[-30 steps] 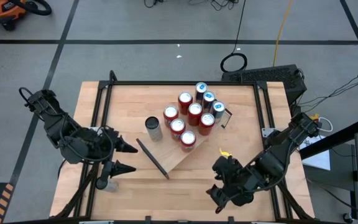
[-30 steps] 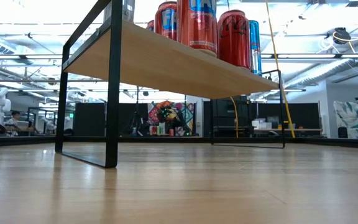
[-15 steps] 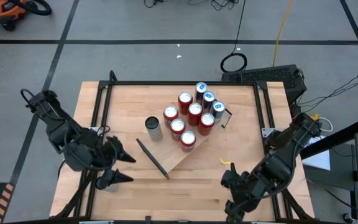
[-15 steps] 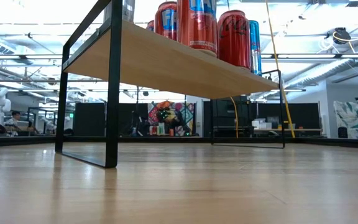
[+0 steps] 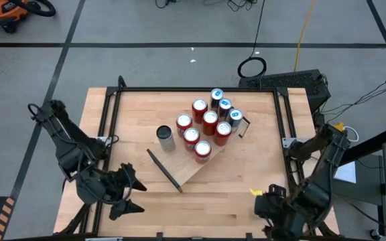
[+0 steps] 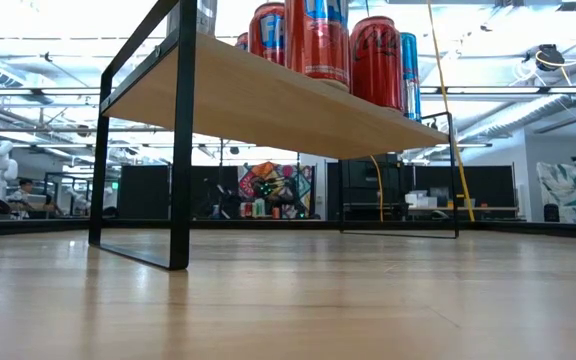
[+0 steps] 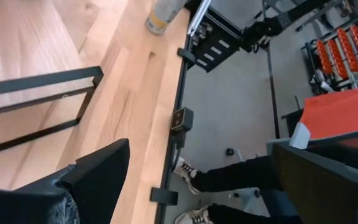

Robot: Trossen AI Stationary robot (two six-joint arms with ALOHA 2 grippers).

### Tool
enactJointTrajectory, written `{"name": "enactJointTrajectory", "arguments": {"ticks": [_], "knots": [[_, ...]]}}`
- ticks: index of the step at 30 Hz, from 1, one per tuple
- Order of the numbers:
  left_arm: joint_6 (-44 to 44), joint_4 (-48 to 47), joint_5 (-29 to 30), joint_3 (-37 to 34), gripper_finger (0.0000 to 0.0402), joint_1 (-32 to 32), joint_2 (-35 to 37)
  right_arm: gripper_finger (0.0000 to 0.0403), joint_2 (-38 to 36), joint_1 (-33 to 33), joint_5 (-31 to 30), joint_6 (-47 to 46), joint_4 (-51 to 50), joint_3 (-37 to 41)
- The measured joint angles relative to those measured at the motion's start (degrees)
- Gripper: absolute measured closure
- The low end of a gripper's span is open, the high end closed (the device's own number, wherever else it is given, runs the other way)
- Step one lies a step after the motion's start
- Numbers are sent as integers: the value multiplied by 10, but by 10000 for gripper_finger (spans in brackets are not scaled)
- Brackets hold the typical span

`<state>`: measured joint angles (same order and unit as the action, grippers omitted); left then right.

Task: Place canned beverage on shelf
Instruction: Put the right white soda can on the shelf

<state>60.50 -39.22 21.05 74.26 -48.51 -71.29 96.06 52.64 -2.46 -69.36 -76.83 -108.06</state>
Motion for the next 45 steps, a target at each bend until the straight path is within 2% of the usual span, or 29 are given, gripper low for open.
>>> {"name": "enactJointTrajectory", "arguments": {"ticks": [7,11,17,31,45], "knots": [[6,3,0,0,10,0,-18,88,4,31,-50,44,-25,34],[6,3,1,0,10,0,-24,74,4,34,-63,54,-31,61],[6,3,5,0,10,0,-26,54,4,33,-63,62,-19,106],[3,2,8,0,10,0,-26,55,3,25,-19,44,70,217],[3,2,15,0,10,0,-26,146,3,9,-18,54,98,240]]}}
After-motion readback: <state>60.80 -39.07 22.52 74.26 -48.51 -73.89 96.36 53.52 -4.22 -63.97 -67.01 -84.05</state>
